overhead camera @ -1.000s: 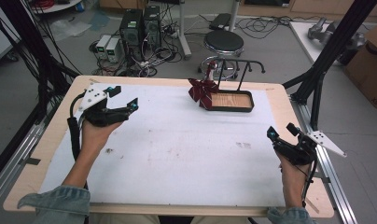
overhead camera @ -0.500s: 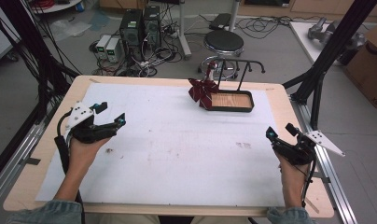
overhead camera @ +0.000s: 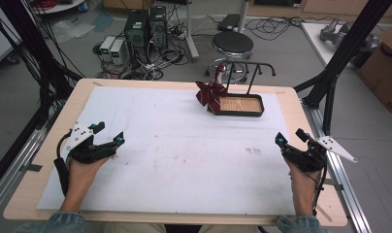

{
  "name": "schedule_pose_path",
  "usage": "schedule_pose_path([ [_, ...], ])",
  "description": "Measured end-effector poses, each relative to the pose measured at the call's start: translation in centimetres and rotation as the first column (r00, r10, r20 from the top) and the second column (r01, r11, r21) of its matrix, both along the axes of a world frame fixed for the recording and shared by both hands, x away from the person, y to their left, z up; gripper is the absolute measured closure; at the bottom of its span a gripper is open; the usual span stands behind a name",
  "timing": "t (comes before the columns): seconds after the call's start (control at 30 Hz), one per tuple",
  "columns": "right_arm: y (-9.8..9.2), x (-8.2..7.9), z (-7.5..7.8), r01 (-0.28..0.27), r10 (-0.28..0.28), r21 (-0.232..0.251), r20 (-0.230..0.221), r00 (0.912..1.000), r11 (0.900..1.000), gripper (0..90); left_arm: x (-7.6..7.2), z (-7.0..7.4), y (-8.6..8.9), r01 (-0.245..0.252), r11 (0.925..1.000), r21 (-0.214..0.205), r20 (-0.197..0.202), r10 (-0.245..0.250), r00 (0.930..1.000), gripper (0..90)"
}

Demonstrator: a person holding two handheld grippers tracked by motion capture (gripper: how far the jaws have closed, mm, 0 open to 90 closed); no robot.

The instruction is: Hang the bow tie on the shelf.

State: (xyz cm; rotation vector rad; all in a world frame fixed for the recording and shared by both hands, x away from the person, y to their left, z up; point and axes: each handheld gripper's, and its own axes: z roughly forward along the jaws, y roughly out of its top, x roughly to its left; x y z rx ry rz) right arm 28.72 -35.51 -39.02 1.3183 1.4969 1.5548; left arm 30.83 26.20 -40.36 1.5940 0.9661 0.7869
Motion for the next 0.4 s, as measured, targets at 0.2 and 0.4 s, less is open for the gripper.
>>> schedule_pose_path([
  [0.2,0.1,0.06,-0.08,-0.003,0.002,-0.006,0.0,1.0,1.0,10.4,-0.01,-0.36,0.07,-0.007,1.0,0.0,-0.01,0.007,0.9999,20.4],
  [0.4,0.13,-0.06,-0.05,-0.005,0.005,-0.007,-0.003,1.0,1.0,10.5,0.04,-0.51,0.27,-0.012,0.9999,-0.003,-0.018,0.012,0.9998,20.4],
])
